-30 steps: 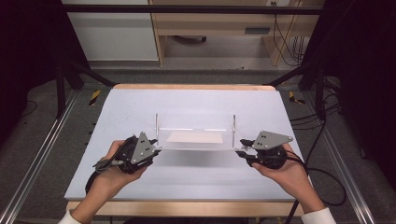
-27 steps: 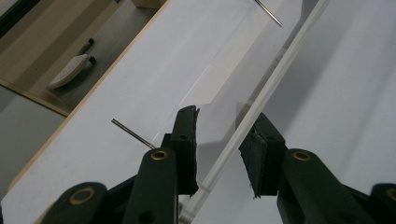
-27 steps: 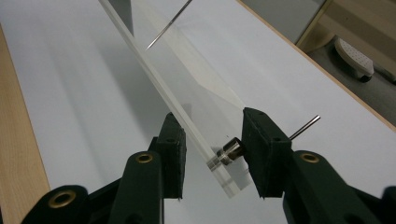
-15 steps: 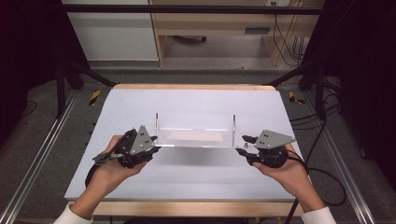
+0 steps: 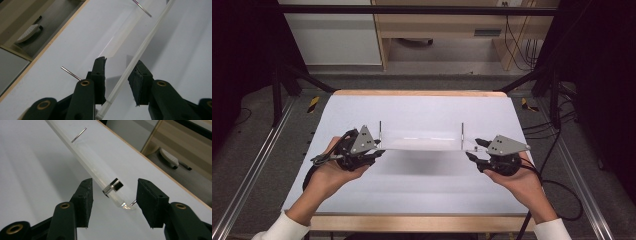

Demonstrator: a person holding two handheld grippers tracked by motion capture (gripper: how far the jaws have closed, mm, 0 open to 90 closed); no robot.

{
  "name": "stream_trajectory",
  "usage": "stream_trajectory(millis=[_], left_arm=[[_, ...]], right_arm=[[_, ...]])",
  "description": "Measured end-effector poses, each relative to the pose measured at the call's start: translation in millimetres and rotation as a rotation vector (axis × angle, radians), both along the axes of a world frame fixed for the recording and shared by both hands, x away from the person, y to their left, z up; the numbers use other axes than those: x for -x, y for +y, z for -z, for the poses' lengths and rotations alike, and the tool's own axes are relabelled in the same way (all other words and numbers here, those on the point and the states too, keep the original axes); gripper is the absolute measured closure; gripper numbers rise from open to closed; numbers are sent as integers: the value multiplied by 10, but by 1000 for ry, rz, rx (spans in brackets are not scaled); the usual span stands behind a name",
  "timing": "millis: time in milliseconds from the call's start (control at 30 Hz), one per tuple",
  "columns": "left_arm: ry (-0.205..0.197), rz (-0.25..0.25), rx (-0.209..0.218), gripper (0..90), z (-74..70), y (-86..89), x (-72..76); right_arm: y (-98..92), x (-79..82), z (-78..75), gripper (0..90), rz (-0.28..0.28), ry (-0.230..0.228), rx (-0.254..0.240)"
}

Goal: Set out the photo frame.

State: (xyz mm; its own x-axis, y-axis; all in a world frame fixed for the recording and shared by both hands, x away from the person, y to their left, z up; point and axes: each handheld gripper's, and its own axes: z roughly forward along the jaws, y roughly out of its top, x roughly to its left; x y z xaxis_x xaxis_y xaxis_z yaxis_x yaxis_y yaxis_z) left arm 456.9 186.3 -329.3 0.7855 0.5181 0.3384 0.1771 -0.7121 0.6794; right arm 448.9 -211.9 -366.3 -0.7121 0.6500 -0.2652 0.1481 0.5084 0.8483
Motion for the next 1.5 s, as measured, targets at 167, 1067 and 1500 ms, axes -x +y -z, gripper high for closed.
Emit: stream_trajectory(millis=[167, 1067, 1500], left_arm=[[5, 3, 4, 664, -41, 4, -50], [-9, 36, 3, 615, -352, -7, -584], [-38, -28, 380, 270, -498, 203, -745]], right_arm=[[-20, -32, -19, 517, 2, -19, -28], [-34, -388, -210, 624, 44, -62, -130], [-52, -601, -296, 629, 55, -36, -159]])
